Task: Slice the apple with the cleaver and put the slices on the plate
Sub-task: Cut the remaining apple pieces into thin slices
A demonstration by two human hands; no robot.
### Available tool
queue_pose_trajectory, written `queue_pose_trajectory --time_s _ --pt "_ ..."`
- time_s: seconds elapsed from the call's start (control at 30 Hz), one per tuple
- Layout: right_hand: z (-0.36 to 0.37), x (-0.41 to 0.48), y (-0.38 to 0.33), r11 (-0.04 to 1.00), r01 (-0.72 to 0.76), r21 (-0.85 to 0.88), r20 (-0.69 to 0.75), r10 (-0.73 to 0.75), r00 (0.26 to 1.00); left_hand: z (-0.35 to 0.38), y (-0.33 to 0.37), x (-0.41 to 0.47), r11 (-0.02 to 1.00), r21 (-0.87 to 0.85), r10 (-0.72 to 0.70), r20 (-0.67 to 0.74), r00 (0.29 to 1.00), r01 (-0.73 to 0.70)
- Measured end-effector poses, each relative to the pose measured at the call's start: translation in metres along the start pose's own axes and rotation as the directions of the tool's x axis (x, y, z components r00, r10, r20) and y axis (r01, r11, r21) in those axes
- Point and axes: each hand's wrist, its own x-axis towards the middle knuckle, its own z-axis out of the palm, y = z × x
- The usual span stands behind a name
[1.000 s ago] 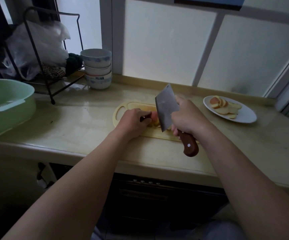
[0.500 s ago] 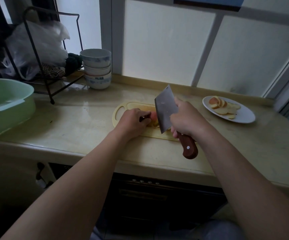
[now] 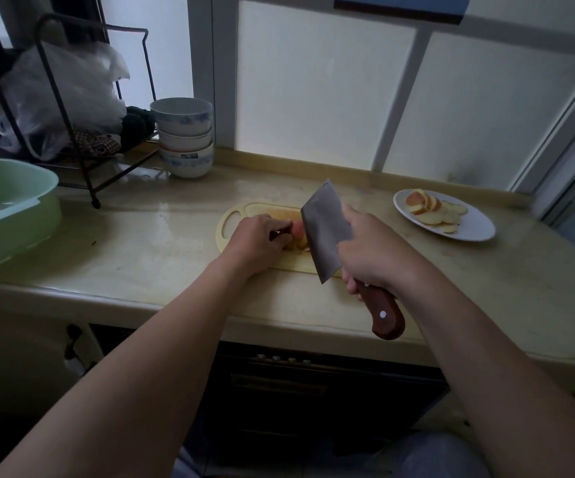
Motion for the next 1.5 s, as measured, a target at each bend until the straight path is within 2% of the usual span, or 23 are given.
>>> queue_pose_trajectory --time_s 0.37,0.63,0.87,0.97,1.17,1.5 --pt "0.009 0.006 -0.013 0.994 0.039 -0.098 0.018 -0.037 0.999 0.001 0.000 0.002 1.000 0.011 -0.004 -0.008 1.000 0.004" --pt "0.024 0.034 -0.021 0.983 0.014 -0.185 0.056 -0.004 0.998 0.002 0.000 0.001 1.000 -0.007 0.011 -0.040 0.999 -0.011" --pt "0.018 0.039 -0.015 0.988 0.014 -0.154 0.084 -0.001 0.996 0.003 -0.003 0.002 1.000 -0.007 0.015 -0.032 0.999 -0.016" --pt "0.006 0.034 -0.006 0.997 -0.003 -0.083 0.113 0.012 0.994 0.002 -0.003 0.002 1.000 0.000 0.011 -0.029 1.000 -0.011" --pt "-0.002 0.030 0.001 0.999 0.018 0.045 -0.069 -0.015 0.998 0.003 -0.003 0.003 1.000 -0.013 -0.010 -0.019 1.000 0.010" --pt "0.001 0.032 -0.005 0.997 0.046 0.057 -0.069 -0.042 0.997 0.003 -0.002 0.002 1.000 -0.010 -0.005 -0.020 1.000 0.005"
